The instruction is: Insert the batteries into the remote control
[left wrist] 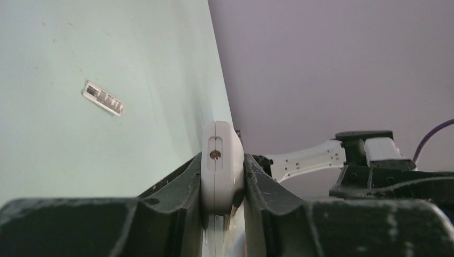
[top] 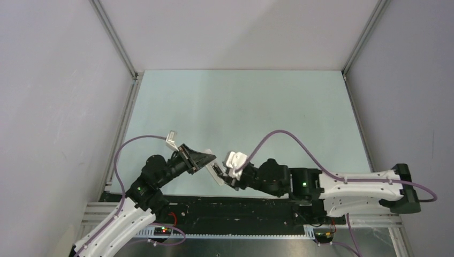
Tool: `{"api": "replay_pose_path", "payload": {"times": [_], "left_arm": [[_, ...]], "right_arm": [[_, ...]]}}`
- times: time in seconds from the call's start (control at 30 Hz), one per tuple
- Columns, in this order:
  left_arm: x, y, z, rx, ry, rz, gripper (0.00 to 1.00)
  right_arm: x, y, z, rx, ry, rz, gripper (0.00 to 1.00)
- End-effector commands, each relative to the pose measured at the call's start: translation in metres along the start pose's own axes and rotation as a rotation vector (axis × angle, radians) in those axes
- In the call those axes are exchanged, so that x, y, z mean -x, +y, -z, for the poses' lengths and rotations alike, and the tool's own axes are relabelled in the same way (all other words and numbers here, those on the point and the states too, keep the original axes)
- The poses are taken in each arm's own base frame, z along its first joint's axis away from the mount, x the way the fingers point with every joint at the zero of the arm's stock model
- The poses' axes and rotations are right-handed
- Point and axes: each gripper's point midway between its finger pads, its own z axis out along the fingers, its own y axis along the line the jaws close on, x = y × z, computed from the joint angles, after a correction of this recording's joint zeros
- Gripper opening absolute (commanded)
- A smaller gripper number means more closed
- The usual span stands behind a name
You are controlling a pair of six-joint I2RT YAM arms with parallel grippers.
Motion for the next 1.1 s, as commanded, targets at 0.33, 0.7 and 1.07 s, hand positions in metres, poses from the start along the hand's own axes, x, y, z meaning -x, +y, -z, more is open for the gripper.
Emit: {"api": "replay_pose_path", "payload": {"times": [0.33, 0.7, 1.07], "left_arm": [[-0.041, -0.063, 0.013, -0.207, 0.355, -0.165, 0.00], [-0.047, -0.057, 0.015, -0.192, 0.385, -0.118, 0.00], [-0.048, -0.055, 0.015, -0.186, 0.387, -0.115, 0.00]], "right_arm": [[-0.001, 0.027, 0.081, 0.525, -0.125, 0.398, 0.45], [0.012, 0.028, 0.037, 0.481, -0.239, 0.384, 0.47], [0.015, 0.031, 0.020, 0.495, -0.295, 0.375, 0.45]]}}
